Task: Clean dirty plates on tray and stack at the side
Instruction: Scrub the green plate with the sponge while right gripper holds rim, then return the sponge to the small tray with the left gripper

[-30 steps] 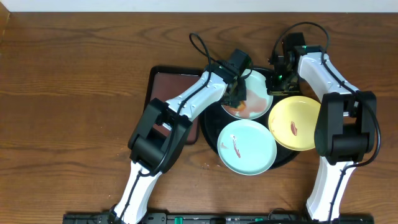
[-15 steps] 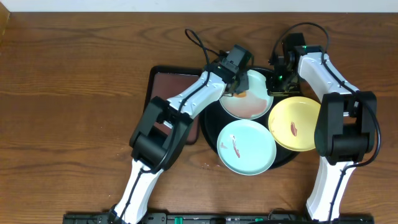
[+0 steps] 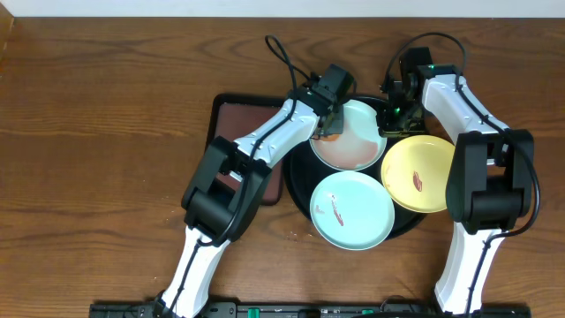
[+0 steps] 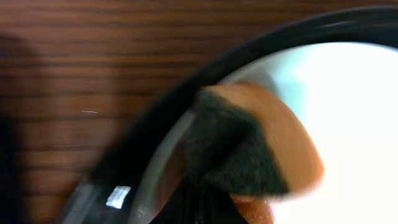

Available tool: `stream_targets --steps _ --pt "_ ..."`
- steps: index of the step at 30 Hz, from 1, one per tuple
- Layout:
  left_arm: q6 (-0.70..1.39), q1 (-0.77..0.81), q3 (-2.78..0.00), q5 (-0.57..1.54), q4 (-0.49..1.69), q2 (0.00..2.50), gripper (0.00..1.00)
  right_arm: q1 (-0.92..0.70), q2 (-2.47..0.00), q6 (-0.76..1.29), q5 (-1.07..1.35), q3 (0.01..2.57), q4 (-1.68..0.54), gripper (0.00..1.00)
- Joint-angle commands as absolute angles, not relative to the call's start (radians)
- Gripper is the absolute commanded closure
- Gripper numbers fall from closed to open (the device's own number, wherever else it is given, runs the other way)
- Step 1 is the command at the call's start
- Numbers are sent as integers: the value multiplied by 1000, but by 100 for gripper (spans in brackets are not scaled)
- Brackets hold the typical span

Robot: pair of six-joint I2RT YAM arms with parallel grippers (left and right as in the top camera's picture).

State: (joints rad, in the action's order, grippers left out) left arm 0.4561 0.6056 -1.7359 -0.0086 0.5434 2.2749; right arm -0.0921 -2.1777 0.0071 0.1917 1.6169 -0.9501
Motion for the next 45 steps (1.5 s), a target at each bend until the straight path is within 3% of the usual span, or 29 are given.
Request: stream_targets --steps 1,15,26,34,40,45 --pt "310 575 -1716 -252 602 2273 92 -100 -2154 2 183 1622 -962 99" --pt "396 578 -1725 -231 744 2025 92 -98 -2154 22 183 1622 -962 99" --pt "425 451 -1694 -62 1089 1917 92 -92 -2154 29 184 1622 -962 99" --pt "424 338 -1401 -59 944 1917 92 -93 -2154 29 184 1622 -961 99" --pt "412 249 -1404 50 952 1891 92 -93 -2154 29 189 1622 -953 99" --pt "400 178 -1423 212 960 1789 72 -94 -2154 29 193 1621 -923 98"
